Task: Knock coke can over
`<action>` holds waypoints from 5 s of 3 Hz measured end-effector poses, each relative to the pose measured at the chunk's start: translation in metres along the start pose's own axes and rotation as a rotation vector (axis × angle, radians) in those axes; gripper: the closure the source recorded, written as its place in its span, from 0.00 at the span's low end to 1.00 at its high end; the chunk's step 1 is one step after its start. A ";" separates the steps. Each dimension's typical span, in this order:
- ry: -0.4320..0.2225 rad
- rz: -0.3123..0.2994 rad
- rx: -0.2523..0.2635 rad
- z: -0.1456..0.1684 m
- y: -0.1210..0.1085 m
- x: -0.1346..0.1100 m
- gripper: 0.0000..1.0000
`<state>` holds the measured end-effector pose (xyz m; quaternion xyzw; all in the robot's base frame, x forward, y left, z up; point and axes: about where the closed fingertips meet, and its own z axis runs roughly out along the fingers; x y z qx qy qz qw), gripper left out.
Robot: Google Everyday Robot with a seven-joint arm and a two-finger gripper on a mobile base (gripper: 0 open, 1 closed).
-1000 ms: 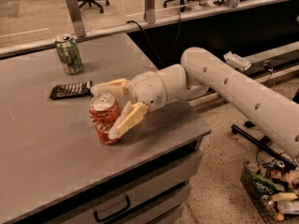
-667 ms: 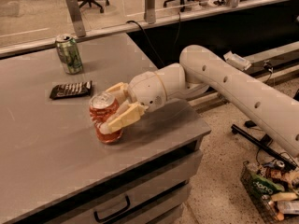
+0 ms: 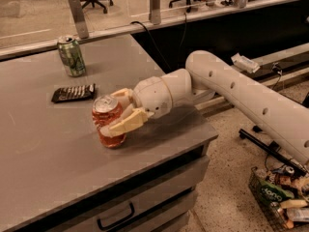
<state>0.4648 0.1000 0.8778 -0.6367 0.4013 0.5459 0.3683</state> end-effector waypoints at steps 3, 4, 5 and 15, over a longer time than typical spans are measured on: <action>0.272 -0.013 0.066 -0.057 -0.002 -0.047 1.00; 0.457 0.040 0.099 -0.077 0.000 -0.049 1.00; 0.670 0.105 0.121 -0.094 0.007 -0.047 1.00; 1.177 0.167 0.147 -0.098 0.030 0.038 0.00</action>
Offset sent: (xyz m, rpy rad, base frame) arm 0.0264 -0.0572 0.0747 -0.2301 -0.1641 -0.0847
